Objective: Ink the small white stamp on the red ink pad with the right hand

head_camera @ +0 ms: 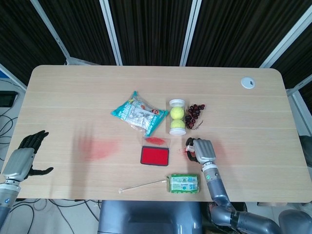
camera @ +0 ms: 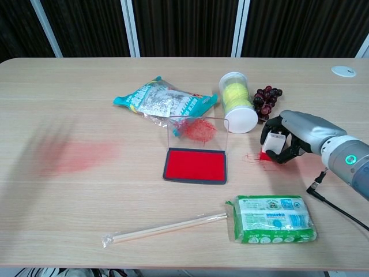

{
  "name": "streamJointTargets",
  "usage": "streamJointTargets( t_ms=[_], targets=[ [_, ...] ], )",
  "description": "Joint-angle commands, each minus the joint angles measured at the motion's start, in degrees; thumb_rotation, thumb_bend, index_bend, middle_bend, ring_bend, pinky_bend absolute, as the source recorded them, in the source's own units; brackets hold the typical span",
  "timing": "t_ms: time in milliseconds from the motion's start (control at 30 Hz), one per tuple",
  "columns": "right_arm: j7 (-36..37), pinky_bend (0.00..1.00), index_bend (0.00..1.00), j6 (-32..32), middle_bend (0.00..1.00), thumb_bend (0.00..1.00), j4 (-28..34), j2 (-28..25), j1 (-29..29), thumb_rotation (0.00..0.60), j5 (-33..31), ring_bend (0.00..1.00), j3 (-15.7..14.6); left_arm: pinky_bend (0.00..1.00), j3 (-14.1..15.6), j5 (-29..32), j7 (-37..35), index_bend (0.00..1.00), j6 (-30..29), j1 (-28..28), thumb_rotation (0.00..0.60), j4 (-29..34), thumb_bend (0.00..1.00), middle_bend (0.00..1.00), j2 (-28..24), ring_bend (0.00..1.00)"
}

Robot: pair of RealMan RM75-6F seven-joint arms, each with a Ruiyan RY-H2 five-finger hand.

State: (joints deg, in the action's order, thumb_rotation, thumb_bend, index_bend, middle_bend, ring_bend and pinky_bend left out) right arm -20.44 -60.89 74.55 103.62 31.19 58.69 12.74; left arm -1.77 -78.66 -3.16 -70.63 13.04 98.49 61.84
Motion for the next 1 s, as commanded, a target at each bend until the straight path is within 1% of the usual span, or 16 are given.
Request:
streamJointTargets(
  t_ms=[33,233,367,467,533,600,667,900,1000],
  targets=[
    [0.0,0.48,0.40,0.0,0.46,0.47,0.0,0.0,0.0,0.600,0.0,0.43,0.0,0.00,0.0,0.0,0.0,0.00,0.0,0.0,0.600,0.0,0.04,0.00,0.0,0.00],
    [-0.1,0.47,0.38,-0.1,0.44,0.46,0.2,-0.2,0.1,0.600,0.0,0.42,-0.1,0.00,0.0,0.0,0.0,0.00,0.0,0.0,0.600,0.0,0.04,0.00,0.0,0.00],
    [-0.4,0.44,0.33,0.2,0.39,0.39,0.5,-0.4,0.1,0.600,-0.3,0.38,-0.2,0.00,0.0,0.0,0.0,0.00,0.0,0.0,0.600,0.0,0.04,0.00,0.0,0.00],
    [-0.8,0.39,0.27,0.3,0.30,0.32,0.8,-0.6,0.1,0.600,-0.6,0.31,-0.3,0.00,0.0,0.0,0.0,0.00,-0.1,0.0,0.600,0.0,0.04,0.00,0.0,0.00],
    [-1.5,0.33,0.21,0.3,0.22,0.25,1.5,-0.9,0.2,0.600,-0.8,0.22,-0.4,0.00,0.0,0.0,0.0,0.00,-0.1,0.0,0.600,0.0,0.04,0.00,0.1,0.00],
    [-2.1,0.28,0.16,-0.1,0.15,0.20,2.3,-1.4,0.2,0.600,-0.8,0.16,-0.4,0.00,-0.1,0.0,-0.1,0.00,-0.1,0.0,0.600,0.0,0.04,0.00,0.1,0.00],
    [-2.8,0.26,0.13,-0.9,0.11,0.17,3.7,-2.2,0.1,0.600,-0.3,0.12,-0.4,0.00,-0.1,0.0,-0.1,0.00,-0.1,0.0,0.600,0.0,0.04,0.00,0.1,0.00],
    [-5.1,0.21,0.07,-4.7,0.03,0.14,9.9,-8.3,-1.1,0.600,3.3,0.04,-1.4,0.00,0.0,-0.1,-0.1,0.00,-0.2,-0.1,0.600,-0.2,0.04,0.00,0.1,0.00],
    [-6.3,0.20,0.03,-7.5,0.00,0.12,13.8,-13.4,-2.7,0.600,5.7,0.01,-2.4,0.00,0.0,-0.3,-0.1,0.00,-0.2,-0.1,0.600,-0.3,0.04,0.00,0.1,0.00]
  ],
)
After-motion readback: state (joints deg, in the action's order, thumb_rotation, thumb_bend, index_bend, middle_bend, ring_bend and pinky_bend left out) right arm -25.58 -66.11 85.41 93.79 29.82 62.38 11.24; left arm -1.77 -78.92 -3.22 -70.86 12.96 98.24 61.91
